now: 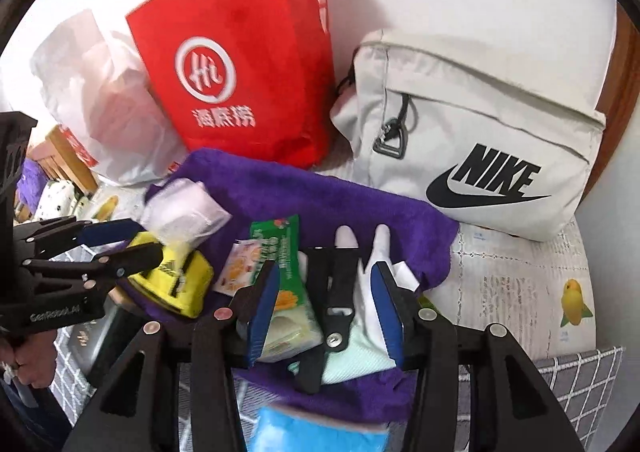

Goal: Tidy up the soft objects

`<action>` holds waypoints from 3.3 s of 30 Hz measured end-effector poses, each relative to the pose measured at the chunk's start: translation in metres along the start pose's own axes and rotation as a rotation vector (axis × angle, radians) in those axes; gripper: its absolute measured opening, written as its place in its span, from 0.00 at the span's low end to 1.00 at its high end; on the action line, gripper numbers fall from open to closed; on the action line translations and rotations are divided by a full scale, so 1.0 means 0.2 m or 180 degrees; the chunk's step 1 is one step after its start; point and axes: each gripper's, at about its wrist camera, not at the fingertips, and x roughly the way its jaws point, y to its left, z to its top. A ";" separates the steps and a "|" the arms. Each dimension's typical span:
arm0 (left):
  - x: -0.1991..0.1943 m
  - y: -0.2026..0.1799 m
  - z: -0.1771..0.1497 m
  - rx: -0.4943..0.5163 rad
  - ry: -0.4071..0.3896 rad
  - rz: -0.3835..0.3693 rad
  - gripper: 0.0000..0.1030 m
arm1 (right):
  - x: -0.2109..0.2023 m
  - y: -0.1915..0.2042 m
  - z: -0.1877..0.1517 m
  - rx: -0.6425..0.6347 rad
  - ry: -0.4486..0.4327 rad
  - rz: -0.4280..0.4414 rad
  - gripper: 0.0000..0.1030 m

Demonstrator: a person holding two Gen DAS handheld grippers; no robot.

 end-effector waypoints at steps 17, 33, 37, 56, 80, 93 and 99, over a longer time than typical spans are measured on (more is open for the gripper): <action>-0.57 -0.15 -0.41 0.0087 -0.0371 0.0079 0.88 | -0.49 0.24 -0.40 0.0275 -0.0206 -0.0082 0.88; -0.85 -0.22 -0.91 -0.0118 -0.0497 0.0371 0.88 | -0.81 0.41 -0.86 0.0248 -0.0233 -0.0074 0.93; -0.89 -0.24 -0.96 -0.0148 -0.0539 0.0426 0.88 | -0.86 0.43 -0.92 0.0206 -0.0264 -0.0090 0.93; -0.94 -0.30 -1.04 -0.0151 -0.0564 0.0508 0.88 | -0.94 0.43 -0.99 0.0167 -0.0359 -0.0169 0.94; -0.95 -0.28 -1.03 -0.0158 -0.0558 0.0515 0.88 | -0.94 0.43 -0.98 0.0167 -0.0362 -0.0169 0.94; -0.95 -0.28 -1.03 -0.0167 -0.0560 0.0525 0.88 | -0.94 0.44 -0.98 0.0163 -0.0366 -0.0168 0.94; -0.95 -0.28 -1.04 -0.0165 -0.0549 0.0541 0.87 | -0.93 0.44 -0.98 0.0160 -0.0355 -0.0169 0.94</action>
